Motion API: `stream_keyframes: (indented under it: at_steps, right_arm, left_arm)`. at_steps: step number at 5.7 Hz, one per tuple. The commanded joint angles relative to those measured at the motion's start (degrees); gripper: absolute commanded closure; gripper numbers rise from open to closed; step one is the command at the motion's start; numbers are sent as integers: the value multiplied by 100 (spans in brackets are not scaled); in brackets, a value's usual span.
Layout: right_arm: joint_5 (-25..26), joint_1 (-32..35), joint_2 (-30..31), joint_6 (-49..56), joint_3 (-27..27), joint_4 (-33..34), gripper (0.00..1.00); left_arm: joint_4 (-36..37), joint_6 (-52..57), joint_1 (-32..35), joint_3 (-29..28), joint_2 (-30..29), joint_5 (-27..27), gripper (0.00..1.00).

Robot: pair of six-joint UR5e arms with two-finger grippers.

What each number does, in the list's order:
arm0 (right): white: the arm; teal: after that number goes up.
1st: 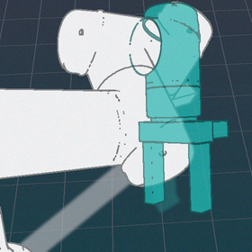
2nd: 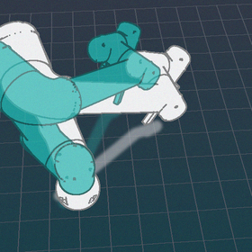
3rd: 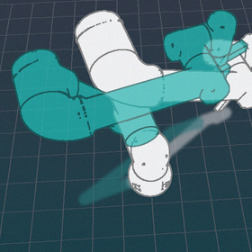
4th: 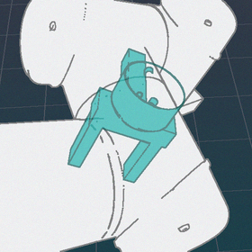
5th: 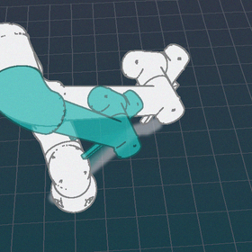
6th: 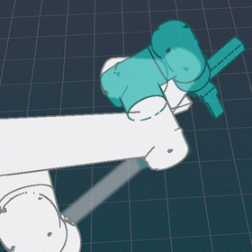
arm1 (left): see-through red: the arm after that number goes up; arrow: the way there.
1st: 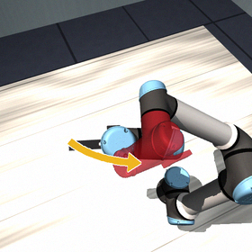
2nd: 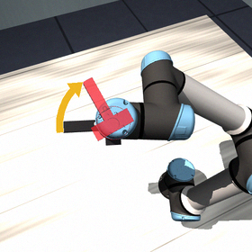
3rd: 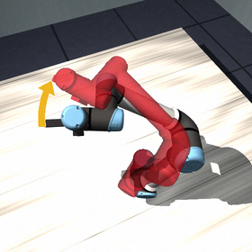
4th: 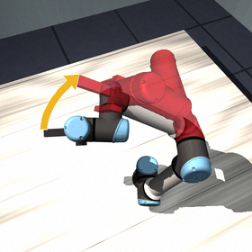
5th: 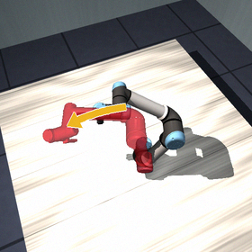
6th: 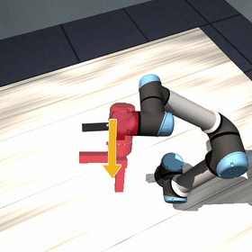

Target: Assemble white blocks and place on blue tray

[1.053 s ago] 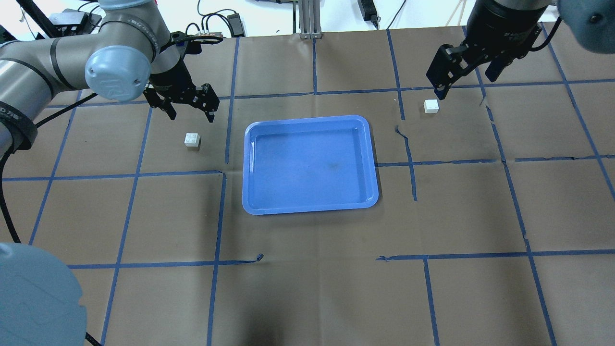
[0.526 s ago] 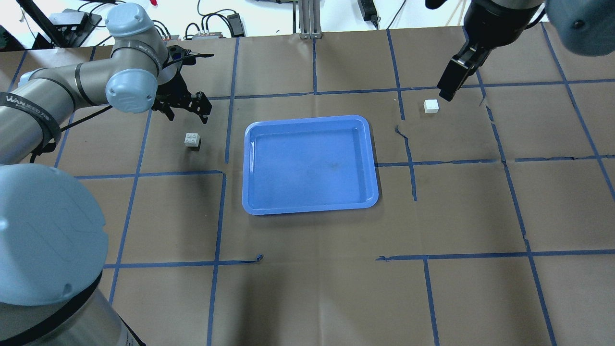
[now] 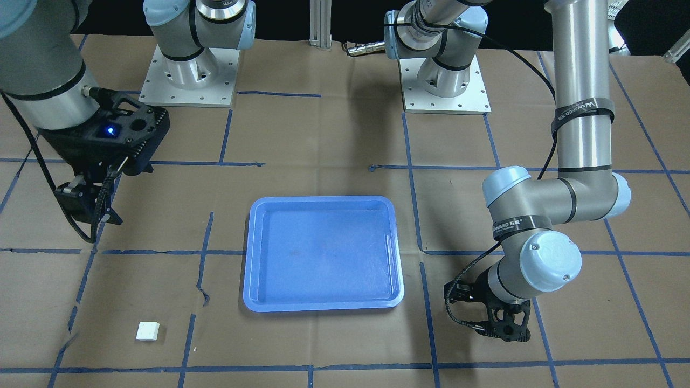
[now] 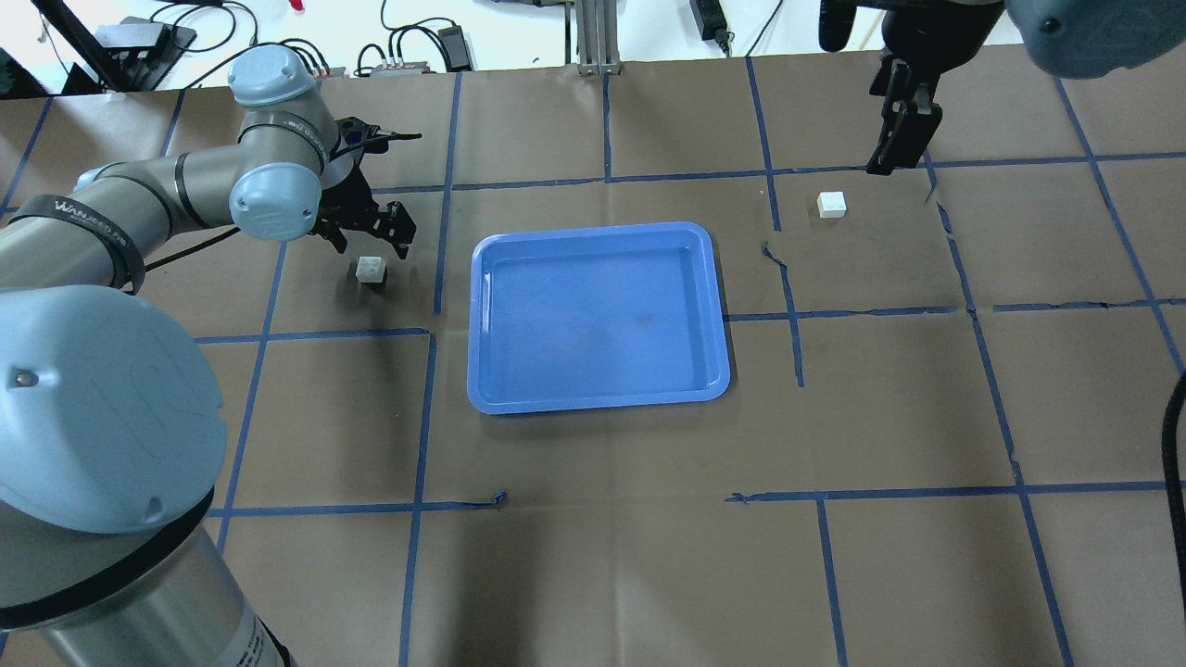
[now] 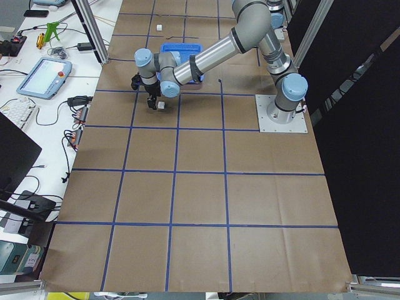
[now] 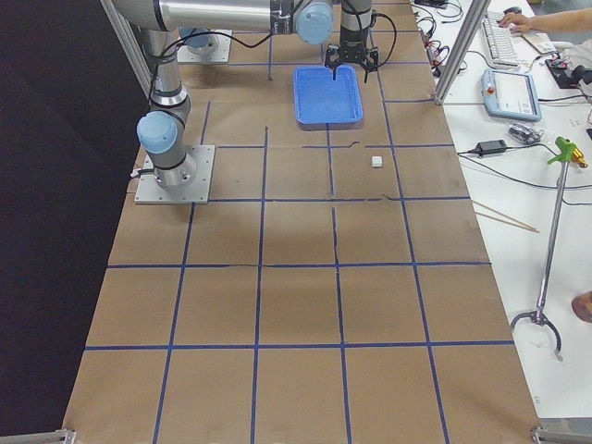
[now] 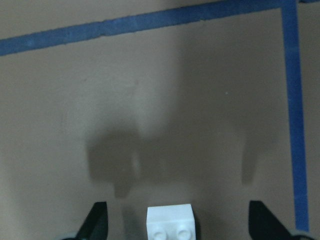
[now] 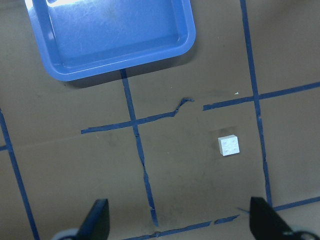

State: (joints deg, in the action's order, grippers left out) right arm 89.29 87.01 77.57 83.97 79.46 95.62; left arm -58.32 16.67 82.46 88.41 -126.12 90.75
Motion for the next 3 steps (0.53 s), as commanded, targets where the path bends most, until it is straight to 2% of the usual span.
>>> stream_keyframes:
  at_steps: [1, 2, 3]
  right_arm:
    - [-349, -350, -592, 1063, -570, -104, 1]
    - [-499, -665, -698, 1730, -598, -96, 1]
    - [-666, -912, -934, 2450, -625, -70, 1]
  left_arm:
    - [-13, 73, -45, 27, 0, -5, 10]
    - [-30, 291, -45, 62, 0, 21, 25]
    - [-91, 293, -54, 141, 60, 30, 25]
